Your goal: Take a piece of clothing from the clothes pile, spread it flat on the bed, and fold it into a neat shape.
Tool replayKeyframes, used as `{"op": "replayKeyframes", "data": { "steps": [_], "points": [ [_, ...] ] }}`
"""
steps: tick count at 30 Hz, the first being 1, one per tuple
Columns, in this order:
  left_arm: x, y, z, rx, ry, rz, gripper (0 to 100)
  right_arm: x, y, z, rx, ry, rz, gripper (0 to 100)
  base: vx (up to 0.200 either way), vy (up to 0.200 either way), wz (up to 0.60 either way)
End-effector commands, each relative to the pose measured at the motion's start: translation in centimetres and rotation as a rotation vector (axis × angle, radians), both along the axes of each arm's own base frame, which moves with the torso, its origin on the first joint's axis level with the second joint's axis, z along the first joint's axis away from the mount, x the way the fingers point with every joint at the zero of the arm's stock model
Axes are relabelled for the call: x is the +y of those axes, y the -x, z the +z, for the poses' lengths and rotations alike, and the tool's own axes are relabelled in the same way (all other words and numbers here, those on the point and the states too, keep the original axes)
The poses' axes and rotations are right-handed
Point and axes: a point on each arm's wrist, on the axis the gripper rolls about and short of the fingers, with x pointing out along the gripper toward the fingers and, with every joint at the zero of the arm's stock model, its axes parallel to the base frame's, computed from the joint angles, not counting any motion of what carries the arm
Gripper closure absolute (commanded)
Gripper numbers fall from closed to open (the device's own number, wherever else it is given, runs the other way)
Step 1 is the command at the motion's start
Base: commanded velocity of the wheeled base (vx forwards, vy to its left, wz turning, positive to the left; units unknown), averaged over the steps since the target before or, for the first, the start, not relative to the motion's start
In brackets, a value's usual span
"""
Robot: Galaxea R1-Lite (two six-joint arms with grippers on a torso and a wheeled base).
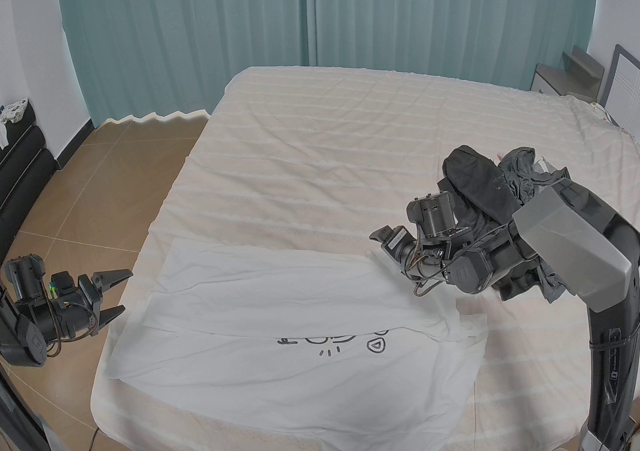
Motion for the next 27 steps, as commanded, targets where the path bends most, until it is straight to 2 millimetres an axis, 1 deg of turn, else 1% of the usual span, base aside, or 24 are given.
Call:
{"op": "replayKeyframes", "data": {
  "steps": [1,5,10,17,22,27],
  "points": [
    [0.0,0.1,-0.8,0.034,0.014,0.002,0,0.0,-0.3,-1.3,0.022,0.011,-0.003,0,0.000,0.000,0.00],
    [0.0,0.1,-1.0,0.039,0.015,0.001,0,0.0,-0.5,-1.6,0.023,0.012,-0.004,0,0.000,0.000,0.00],
    [0.0,0.1,-1.0,0.039,0.014,0.002,0,0.1,-1.4,-2.3,0.018,0.019,-0.017,0,0.000,0.000,0.00],
    [0.0,0.1,-1.0,0.040,0.014,0.002,0,0.0,-2.4,-2.7,0.052,0.038,-0.034,0,0.000,0.000,0.00],
    [0.0,0.1,-1.1,0.042,0.014,0.002,0,0.3,-3.5,-2.8,0.024,0.032,-0.043,0,0.000,0.000,0.00],
    [0.0,0.1,-1.1,0.042,0.014,0.002,0,0.8,-5.5,-2.5,-0.045,0.016,-0.076,0,0.000,0.000,0.00]
  ]
}}
